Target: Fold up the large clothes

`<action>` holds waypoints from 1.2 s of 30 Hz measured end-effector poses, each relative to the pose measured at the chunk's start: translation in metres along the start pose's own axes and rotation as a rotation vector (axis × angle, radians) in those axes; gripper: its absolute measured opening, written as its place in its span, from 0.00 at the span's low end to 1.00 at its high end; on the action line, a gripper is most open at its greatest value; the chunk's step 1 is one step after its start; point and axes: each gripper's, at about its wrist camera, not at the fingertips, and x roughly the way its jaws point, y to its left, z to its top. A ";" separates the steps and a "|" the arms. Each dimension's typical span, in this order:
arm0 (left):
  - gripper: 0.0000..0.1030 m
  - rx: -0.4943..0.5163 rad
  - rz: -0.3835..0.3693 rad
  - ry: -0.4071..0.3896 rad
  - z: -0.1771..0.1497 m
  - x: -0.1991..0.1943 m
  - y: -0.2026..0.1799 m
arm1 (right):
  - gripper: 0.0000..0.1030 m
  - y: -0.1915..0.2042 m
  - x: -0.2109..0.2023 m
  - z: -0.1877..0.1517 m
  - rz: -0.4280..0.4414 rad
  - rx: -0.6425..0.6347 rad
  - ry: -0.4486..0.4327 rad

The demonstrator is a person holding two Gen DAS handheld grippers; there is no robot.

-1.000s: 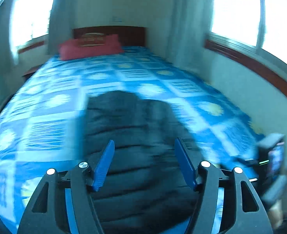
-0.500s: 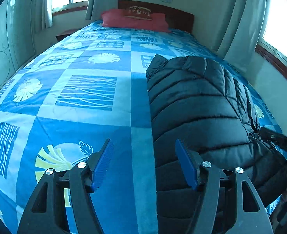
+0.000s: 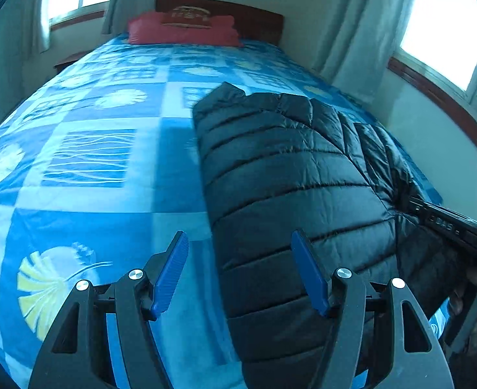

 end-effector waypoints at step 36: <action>0.65 0.035 -0.002 -0.048 -0.012 0.004 -0.039 | 0.30 0.001 -0.053 -0.046 -0.005 -0.083 -0.097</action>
